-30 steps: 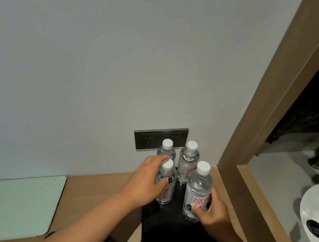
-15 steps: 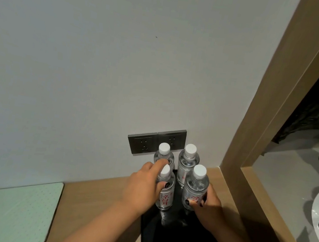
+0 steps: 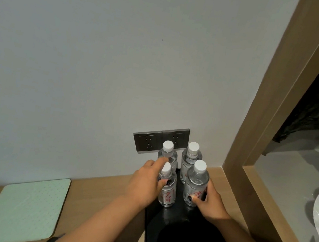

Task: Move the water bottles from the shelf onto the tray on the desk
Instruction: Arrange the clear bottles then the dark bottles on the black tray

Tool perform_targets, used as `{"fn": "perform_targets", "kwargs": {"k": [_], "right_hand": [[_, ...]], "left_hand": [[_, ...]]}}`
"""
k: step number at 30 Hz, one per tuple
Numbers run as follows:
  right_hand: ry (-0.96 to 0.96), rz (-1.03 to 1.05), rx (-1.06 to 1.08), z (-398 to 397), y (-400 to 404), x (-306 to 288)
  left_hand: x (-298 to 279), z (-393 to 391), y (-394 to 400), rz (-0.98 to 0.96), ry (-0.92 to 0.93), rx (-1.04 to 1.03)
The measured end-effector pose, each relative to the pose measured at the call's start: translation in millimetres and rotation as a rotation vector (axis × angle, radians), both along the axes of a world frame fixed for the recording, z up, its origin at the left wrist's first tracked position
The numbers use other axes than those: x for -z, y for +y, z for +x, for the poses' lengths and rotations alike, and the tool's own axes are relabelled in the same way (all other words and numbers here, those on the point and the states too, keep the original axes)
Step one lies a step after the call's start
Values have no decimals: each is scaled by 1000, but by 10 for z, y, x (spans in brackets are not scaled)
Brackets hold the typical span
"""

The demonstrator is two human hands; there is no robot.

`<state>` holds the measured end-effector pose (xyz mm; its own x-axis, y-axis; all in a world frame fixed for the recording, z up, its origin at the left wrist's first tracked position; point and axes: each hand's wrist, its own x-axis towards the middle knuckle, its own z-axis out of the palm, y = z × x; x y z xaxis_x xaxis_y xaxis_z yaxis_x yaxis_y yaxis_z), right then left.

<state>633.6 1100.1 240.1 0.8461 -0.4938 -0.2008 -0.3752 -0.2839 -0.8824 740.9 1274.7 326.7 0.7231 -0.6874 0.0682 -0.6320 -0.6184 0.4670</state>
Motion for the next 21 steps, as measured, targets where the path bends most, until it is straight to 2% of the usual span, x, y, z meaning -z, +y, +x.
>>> {"fn": "perform_targets", "kwargs": {"k": [6,10,13,17,21], "right_hand": [[93,41,29,-3,12,-27],[132,25,27,-50,-105,315],[196,-12,77,-247,123,-147],[325,-177,137,-454,303,-256],[328,-220,47,-590,554,-326]], "left_hand": [[-39,-15,44,16,50,28],[-79,-170,68,40,86,14],[-141,-323,145,-29,114,-17],[-222,-518,335,-125,174,-99],[-272,-684,569,-243,197,-206]]}}
